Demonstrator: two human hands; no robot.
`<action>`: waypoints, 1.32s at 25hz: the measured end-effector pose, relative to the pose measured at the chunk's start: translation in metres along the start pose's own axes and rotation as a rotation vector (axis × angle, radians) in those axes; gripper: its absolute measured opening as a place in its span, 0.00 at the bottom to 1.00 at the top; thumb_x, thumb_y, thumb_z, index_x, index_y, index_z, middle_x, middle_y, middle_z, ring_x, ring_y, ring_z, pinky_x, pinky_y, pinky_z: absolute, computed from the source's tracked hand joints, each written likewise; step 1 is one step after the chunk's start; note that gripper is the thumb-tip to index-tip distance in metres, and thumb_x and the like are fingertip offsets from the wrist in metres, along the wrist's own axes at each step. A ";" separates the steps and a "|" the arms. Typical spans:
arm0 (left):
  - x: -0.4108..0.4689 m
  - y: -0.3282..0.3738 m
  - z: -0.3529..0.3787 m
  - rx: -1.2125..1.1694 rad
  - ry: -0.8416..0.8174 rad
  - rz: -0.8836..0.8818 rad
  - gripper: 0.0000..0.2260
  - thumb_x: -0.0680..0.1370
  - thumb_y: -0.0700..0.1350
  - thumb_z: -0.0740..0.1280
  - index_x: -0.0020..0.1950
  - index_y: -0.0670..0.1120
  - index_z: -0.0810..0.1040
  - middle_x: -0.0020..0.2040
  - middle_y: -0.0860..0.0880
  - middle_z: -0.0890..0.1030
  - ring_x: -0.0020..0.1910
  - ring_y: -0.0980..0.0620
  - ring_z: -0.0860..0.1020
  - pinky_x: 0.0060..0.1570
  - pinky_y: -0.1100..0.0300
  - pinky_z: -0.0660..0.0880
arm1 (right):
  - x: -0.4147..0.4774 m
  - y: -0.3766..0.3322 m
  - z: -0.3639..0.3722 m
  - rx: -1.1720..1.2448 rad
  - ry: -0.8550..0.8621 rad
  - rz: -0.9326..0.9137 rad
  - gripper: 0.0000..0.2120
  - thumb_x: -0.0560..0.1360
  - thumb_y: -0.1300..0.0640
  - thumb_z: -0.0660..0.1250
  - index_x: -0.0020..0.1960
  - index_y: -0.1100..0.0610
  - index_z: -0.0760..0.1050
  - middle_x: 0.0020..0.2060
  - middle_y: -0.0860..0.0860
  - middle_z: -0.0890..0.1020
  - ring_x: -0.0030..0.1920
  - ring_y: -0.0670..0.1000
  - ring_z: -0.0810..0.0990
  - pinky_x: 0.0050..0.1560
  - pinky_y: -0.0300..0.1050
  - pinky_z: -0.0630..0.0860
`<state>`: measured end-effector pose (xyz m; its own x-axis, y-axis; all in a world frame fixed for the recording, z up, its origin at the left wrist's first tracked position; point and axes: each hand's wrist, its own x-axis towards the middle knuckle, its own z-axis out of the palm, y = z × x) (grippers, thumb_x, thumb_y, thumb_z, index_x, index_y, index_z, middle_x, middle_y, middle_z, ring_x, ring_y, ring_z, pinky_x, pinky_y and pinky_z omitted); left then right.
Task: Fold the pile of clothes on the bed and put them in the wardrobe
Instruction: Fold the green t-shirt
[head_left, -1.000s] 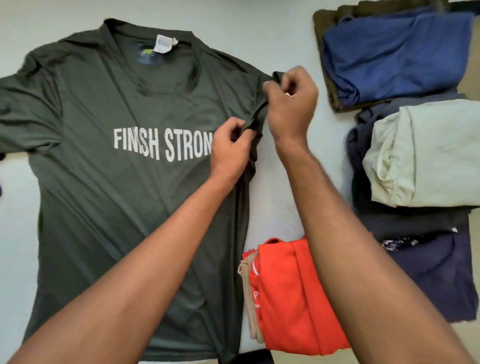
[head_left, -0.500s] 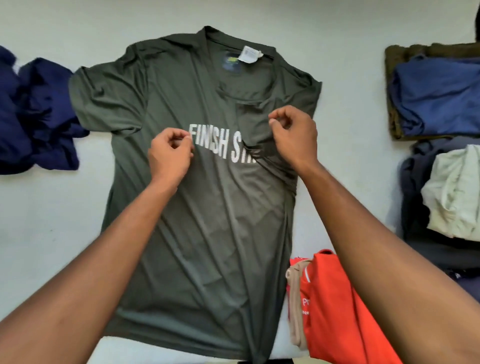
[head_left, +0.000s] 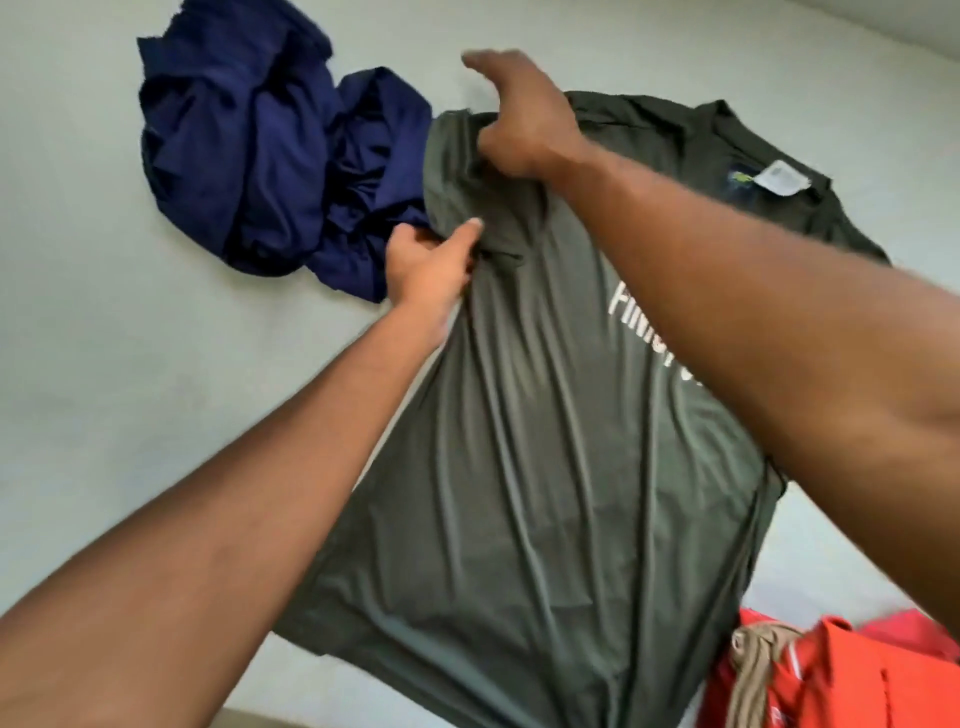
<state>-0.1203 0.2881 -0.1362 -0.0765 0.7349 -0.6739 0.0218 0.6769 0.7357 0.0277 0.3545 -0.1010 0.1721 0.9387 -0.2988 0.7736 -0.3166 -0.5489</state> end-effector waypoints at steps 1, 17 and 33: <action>0.005 0.001 0.003 0.061 -0.008 0.004 0.13 0.72 0.48 0.78 0.47 0.44 0.76 0.40 0.45 0.84 0.33 0.50 0.82 0.31 0.58 0.76 | 0.014 -0.008 0.002 -0.103 -0.046 -0.021 0.32 0.74 0.60 0.64 0.78 0.52 0.67 0.74 0.52 0.71 0.74 0.53 0.70 0.73 0.43 0.65; -0.057 -0.017 0.009 0.840 -0.313 1.107 0.05 0.72 0.43 0.70 0.47 0.45 0.78 0.47 0.49 0.76 0.41 0.49 0.76 0.34 0.54 0.74 | -0.082 0.089 -0.054 0.387 0.299 0.323 0.11 0.67 0.62 0.64 0.39 0.47 0.81 0.32 0.42 0.81 0.36 0.43 0.79 0.43 0.49 0.79; -0.103 -0.078 -0.110 1.186 -0.170 0.482 0.15 0.77 0.58 0.68 0.50 0.46 0.73 0.39 0.49 0.78 0.41 0.43 0.78 0.37 0.55 0.69 | -0.068 0.058 -0.016 -0.445 -0.200 -0.116 0.39 0.71 0.65 0.66 0.80 0.47 0.62 0.80 0.49 0.60 0.74 0.60 0.68 0.71 0.59 0.72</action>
<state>-0.2239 0.1548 -0.1168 0.3116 0.8508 -0.4232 0.8851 -0.0978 0.4551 0.0707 0.2743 -0.0995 -0.0171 0.9060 -0.4230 0.9735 -0.0814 -0.2138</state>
